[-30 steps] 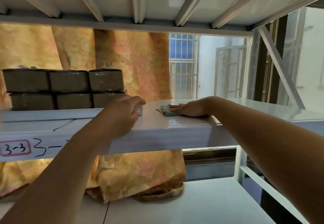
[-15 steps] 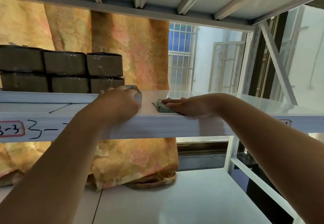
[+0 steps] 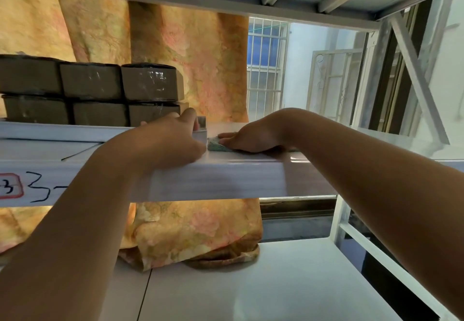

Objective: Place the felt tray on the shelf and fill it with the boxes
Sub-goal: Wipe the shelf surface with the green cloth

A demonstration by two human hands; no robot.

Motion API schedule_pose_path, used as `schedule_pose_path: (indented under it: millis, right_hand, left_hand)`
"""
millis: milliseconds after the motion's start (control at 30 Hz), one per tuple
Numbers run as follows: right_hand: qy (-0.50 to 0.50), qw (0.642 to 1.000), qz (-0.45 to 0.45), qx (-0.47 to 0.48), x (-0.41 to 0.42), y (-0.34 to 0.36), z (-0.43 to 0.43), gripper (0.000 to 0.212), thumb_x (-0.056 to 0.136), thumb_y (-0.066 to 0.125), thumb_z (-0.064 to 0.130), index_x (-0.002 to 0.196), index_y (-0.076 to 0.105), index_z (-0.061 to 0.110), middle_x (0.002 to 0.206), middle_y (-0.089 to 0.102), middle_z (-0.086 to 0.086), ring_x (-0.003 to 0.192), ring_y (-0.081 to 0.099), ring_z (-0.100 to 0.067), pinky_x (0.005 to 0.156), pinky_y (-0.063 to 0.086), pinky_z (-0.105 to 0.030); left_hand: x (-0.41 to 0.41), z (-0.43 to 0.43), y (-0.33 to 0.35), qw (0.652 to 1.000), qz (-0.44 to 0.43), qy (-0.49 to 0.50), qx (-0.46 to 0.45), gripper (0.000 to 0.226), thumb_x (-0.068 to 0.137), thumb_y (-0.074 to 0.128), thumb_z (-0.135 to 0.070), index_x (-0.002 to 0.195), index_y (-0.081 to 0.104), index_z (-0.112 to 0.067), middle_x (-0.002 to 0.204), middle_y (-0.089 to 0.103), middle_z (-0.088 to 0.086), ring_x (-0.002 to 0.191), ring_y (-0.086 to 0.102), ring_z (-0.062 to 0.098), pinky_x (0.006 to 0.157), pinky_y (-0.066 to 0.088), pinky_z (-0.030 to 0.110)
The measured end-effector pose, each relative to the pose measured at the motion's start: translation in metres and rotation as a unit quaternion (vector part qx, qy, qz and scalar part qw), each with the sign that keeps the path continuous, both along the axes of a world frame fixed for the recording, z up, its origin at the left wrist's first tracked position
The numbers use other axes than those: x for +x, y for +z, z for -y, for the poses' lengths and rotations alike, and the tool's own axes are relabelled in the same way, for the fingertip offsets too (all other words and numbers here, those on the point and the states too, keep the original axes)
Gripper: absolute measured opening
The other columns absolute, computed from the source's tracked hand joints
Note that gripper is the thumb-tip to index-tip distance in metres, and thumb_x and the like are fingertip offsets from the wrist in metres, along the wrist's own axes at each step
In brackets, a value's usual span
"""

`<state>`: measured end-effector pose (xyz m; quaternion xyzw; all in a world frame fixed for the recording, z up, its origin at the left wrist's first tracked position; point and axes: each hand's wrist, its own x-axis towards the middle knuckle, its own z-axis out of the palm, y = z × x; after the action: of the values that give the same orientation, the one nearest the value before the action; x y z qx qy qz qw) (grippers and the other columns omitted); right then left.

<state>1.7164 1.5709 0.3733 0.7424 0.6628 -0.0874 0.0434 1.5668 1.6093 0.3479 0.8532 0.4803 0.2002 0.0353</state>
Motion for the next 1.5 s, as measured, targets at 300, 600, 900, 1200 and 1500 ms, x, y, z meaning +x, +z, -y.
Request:
schedule_pose_path:
  millis: [300, 600, 900, 1200, 1500]
  right_hand:
    - [-0.035, 0.998, -0.061, -0.003, 0.009, 0.003, -0.042, 0.053, 0.101, 0.016, 0.046, 0.151, 0.014, 0.029, 0.155, 0.024, -0.001, 0.137, 0.034, -0.020, 0.110, 0.029, -0.034]
    - [-0.080, 0.989, -0.121, -0.024, 0.026, 0.006, -0.082, 0.054, 0.098, 0.025, 0.052, 0.148, 0.025, 0.030, 0.142, 0.044, -0.005, 0.122, 0.051, -0.024, 0.105, 0.040, -0.038]
    - [-0.062, 0.997, -0.052, -0.012, 0.035, 0.012, -0.103, 0.053, 0.102, 0.020, 0.038, 0.151, 0.017, 0.019, 0.154, 0.027, -0.008, 0.139, 0.030, -0.024, 0.112, 0.025, -0.035]
    - [-0.082, 0.994, -0.073, -0.023, 0.047, 0.006, -0.078, 0.062, 0.096, 0.025, 0.057, 0.147, 0.029, 0.023, 0.142, 0.044, -0.007, 0.125, 0.048, -0.025, 0.105, 0.036, -0.035]
    - [-0.003, 0.999, -0.049, 0.014, 0.067, -0.007, -0.017, 0.056, 0.094, 0.015, 0.062, 0.147, 0.007, 0.046, 0.160, 0.003, 0.009, 0.147, 0.003, -0.017, 0.116, -0.001, -0.041]
  left_hand:
    - [0.003, 0.007, -0.007, 0.998, 0.046, -0.021, 0.034, 0.044, 0.093, 0.046, -0.035, 0.135, 0.035, -0.030, 0.142, 0.039, 0.003, 0.128, 0.039, 0.025, 0.115, 0.022, 0.047]
    - [0.017, -0.007, 0.000, 0.999, -0.039, -0.034, 0.008, 0.051, 0.097, 0.038, -0.027, 0.147, 0.027, -0.027, 0.154, 0.031, 0.000, 0.141, 0.028, 0.022, 0.118, 0.015, 0.048]
    - [0.018, -0.015, -0.008, 0.997, -0.030, -0.046, 0.051, 0.052, 0.096, 0.035, -0.036, 0.146, 0.023, -0.035, 0.157, 0.021, -0.005, 0.145, 0.013, 0.017, 0.119, 0.002, 0.047]
    - [0.017, -0.012, -0.006, 0.994, -0.038, -0.059, 0.083, 0.041, 0.097, 0.037, -0.034, 0.137, 0.042, -0.034, 0.153, 0.029, -0.005, 0.143, 0.019, 0.019, 0.117, 0.010, 0.047]
    - [0.028, 0.004, -0.006, 0.979, 0.050, -0.127, 0.152, 0.028, 0.094, 0.049, -0.031, 0.120, 0.057, -0.029, 0.136, 0.048, -0.005, 0.125, 0.039, 0.014, 0.099, 0.030, 0.026]
